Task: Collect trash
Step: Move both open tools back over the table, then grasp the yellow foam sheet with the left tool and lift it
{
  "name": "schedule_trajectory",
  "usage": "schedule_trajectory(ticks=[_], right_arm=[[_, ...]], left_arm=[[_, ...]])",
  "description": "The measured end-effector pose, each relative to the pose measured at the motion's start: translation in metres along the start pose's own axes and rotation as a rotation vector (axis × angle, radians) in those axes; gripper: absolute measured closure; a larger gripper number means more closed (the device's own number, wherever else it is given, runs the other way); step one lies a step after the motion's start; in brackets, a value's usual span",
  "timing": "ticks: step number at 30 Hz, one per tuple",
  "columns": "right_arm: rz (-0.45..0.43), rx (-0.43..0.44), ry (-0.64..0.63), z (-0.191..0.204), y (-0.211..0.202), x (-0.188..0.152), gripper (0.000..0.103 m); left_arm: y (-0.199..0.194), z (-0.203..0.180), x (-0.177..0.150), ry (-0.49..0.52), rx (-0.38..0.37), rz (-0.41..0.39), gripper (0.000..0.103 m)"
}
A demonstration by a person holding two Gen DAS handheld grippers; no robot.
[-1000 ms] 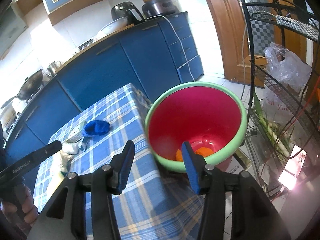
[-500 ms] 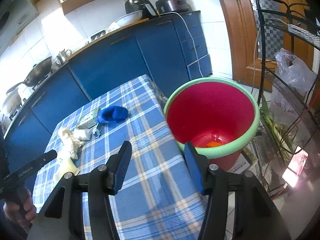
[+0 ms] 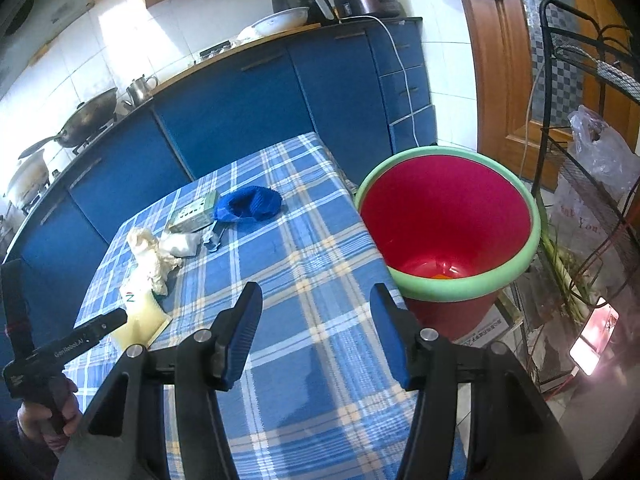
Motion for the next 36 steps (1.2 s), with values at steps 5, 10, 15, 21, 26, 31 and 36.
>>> schedule_trajectory(ticks=[5, 10, 15, 21, 26, 31, 36], right_arm=[[0.007, -0.002, -0.007, 0.003, 0.001, -0.003, 0.045], [0.015, -0.002, -0.009, 0.004, 0.004, -0.004, 0.045], [0.019, -0.002, -0.010, 0.004, 0.005, -0.006, 0.045], [0.024, -0.003, -0.006, 0.003, 0.006, -0.006, 0.045], [0.025, -0.004, -0.006, 0.003, 0.007, -0.007, 0.045], [0.026, -0.004, -0.013, 0.005, 0.008, -0.007, 0.045], [0.031, -0.003, -0.030, 0.010, 0.012, -0.008, 0.045]], left_arm=[[0.006, 0.001, -0.008, -0.005, -0.003, 0.017, 0.039], [0.012, -0.002, -0.014, -0.008, -0.017, 0.031, 0.039], [0.019, -0.009, -0.016, -0.009, -0.054, 0.041, 0.039], [0.021, -0.017, -0.016, 0.015, -0.070, 0.025, 0.047], [0.019, -0.019, -0.016, 0.035, -0.083, 0.022, 0.059], [0.006, -0.025, -0.014, 0.041, -0.134, 0.004, 0.071], [-0.012, -0.034, -0.008, 0.059, -0.168, -0.038, 0.074]])
Point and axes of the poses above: each gripper's, at about its wrist camera, not at the fingertips, and y roughly the way its jaws point, z to its left, x to its top, the point moved 7 cm from there along y, roughly the way its jaws point, and after that the axes turned 11 degrees about y, right-handed, at the moved point
